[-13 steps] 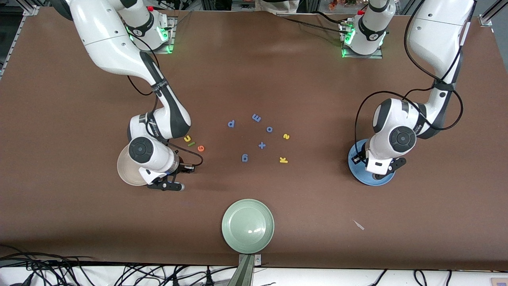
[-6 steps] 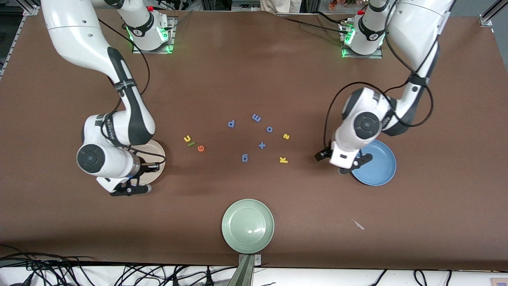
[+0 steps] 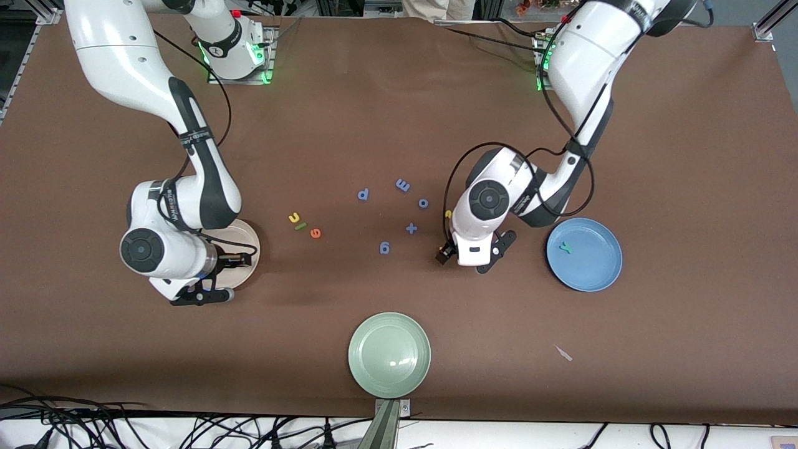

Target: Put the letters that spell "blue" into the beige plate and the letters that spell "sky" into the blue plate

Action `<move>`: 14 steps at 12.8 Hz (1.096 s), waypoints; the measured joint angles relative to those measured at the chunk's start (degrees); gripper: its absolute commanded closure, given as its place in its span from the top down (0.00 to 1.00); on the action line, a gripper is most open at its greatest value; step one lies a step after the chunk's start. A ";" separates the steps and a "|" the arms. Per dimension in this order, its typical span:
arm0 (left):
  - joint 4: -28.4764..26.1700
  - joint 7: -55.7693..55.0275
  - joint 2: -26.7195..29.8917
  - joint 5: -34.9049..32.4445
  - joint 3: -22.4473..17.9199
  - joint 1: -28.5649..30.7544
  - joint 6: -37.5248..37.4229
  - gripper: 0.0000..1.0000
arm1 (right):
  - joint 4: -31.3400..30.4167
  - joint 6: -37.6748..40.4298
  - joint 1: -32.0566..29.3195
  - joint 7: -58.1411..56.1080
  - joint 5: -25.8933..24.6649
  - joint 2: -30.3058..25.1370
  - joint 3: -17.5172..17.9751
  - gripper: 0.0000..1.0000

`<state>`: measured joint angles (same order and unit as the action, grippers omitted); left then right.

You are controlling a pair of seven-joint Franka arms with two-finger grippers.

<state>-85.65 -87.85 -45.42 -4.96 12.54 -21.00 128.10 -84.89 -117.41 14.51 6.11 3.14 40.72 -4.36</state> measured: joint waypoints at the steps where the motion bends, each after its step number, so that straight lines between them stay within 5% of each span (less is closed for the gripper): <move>1: 0.72 -4.63 -1.26 0.00 -0.28 0.08 0.03 1.00 | 0.00 0.00 0.67 4.19 0.00 -0.03 1.05 0.75; 6: 1.68 -16.92 -3.26 0.00 -0.54 0.12 0.02 1.00 | -3.85 -3.58 4.48 26.83 0.00 0.00 6.30 0.75; 10: 2.06 -21.01 -4.33 0.00 -0.44 -1.05 0.27 1.00 | -11.54 -11.48 4.56 32.45 0.00 -1.39 8.16 0.73; 11: 2.18 -21.28 -4.45 0.00 -0.38 -1.32 0.28 0.84 | -13.82 -13.12 4.55 32.67 0.00 -2.19 8.26 0.73; 12: 2.28 -21.31 -4.53 0.00 -0.38 -1.74 0.29 0.46 | -15.67 -14.10 4.54 33.18 0.00 -3.03 8.38 0.72; 13: 2.40 -21.42 -4.58 0.00 -0.38 -2.14 0.40 0.34 | -17.00 -14.54 4.54 33.82 0.00 -3.74 8.58 0.72; 14: 2.63 -21.71 -4.59 0.00 -0.37 -2.37 0.64 0.34 | -17.98 -14.71 4.55 34.40 0.00 -4.42 8.89 0.72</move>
<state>-83.02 -109.57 -50.01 -4.96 12.17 -23.37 128.73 -102.87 -132.12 19.06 40.51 3.14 36.30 4.53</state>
